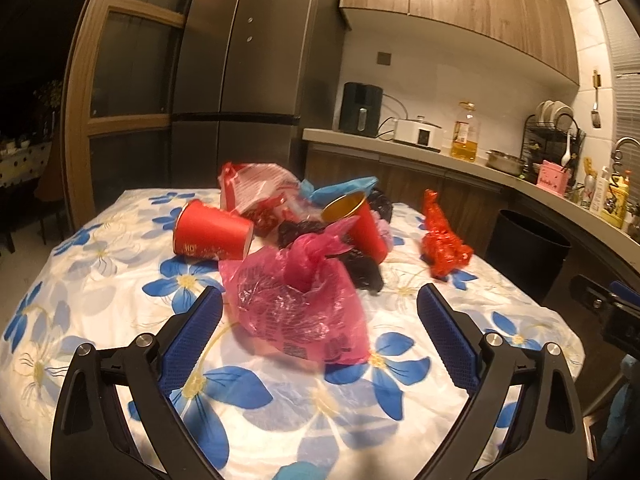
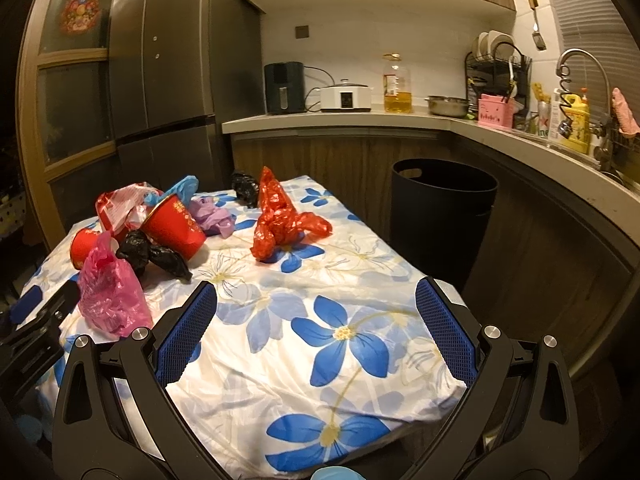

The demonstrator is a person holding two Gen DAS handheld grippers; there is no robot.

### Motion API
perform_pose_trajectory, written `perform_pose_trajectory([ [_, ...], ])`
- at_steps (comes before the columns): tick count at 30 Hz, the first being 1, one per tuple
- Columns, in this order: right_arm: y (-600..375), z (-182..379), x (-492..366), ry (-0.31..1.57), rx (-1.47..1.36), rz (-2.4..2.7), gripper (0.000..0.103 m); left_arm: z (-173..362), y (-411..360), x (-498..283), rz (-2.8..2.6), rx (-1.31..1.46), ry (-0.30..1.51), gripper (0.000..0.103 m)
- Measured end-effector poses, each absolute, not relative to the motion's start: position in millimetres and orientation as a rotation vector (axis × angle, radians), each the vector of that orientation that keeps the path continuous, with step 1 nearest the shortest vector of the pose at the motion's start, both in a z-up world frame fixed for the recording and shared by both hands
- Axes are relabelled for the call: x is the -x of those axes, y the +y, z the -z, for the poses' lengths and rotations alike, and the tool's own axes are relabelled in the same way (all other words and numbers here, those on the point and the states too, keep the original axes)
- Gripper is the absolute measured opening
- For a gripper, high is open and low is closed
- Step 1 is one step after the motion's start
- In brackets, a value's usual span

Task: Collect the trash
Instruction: 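Grasp the pink bag with the left tool while the right tool grasps the red-orange bag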

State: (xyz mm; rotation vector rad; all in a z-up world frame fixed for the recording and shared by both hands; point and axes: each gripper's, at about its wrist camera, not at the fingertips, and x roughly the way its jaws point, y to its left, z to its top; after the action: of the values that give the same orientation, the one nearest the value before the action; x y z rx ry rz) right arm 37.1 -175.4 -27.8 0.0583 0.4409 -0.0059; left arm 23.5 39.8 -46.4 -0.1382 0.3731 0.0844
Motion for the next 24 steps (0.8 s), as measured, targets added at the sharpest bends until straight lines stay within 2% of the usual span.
perform_pose_trajectory([
  [8,-172.5,38.6,-63.4,0.422,-0.055,-0.048,0.098,60.0,51.5,-69.3,-0.13,0.156,0.424,0.088],
  [12,-170.3,42.9,-84.0,0.398,-0.059,-0.072,0.098,71.7,55.7,-90.8,-0.157,0.187,0.523,0.062],
  [15,-169.2,46.7,-102.2,0.393,-0.076,-0.09,0.096,76.6,56.7,-92.3,-0.163,0.18,0.537,0.053],
  [17,-167.4,50.2,-114.4,0.401,-0.079,-0.096,0.089,78.0,56.8,-92.8,-0.157,0.182,0.546,0.046],
  [19,-165.3,54.0,-126.5,0.414,-0.088,-0.107,0.084,79.0,56.6,-92.6,-0.145,0.183,0.55,0.033],
  [20,-164.6,56.1,-134.2,0.424,-0.091,-0.115,0.082,80.1,55.8,-92.8,-0.134,0.183,0.561,0.023],
  [23,-161.0,61.0,-151.9,0.44,-0.092,-0.128,0.074,80.6,51.5,-88.8,-0.124,0.182,0.56,0.007],
  [24,-159.7,63.2,-158.5,0.446,-0.094,-0.135,0.072,80.0,50.8,-88.0,-0.124,0.185,0.557,0.006],
])
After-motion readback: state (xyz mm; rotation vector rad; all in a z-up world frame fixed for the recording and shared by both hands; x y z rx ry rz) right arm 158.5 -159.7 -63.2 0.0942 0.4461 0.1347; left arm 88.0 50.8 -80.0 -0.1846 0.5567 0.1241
